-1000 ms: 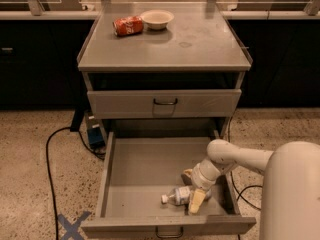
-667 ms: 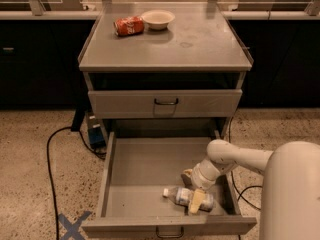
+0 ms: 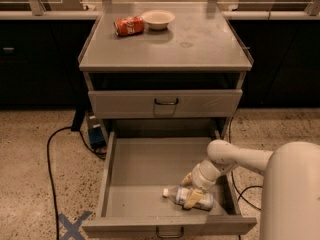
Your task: Pick blue plastic bottle from middle drawer and place on counter
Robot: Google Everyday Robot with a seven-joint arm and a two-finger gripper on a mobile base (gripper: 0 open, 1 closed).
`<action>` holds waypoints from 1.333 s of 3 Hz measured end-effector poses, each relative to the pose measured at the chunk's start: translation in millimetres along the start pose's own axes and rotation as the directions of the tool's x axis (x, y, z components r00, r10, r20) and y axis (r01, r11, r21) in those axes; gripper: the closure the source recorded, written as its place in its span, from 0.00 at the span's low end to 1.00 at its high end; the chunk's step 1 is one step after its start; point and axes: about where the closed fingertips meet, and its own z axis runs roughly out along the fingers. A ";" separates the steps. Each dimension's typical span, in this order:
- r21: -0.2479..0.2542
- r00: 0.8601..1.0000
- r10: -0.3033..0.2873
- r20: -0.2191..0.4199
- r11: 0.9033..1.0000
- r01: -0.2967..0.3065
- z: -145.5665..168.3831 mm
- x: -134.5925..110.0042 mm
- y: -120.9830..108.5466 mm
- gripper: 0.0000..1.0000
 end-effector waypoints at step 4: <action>0.078 0.975 -0.113 0.192 0.992 0.099 -127.9 -50.5 17.4 1.00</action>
Offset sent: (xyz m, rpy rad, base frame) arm -0.0011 -0.0012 0.0056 -0.0042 -0.0124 -0.0055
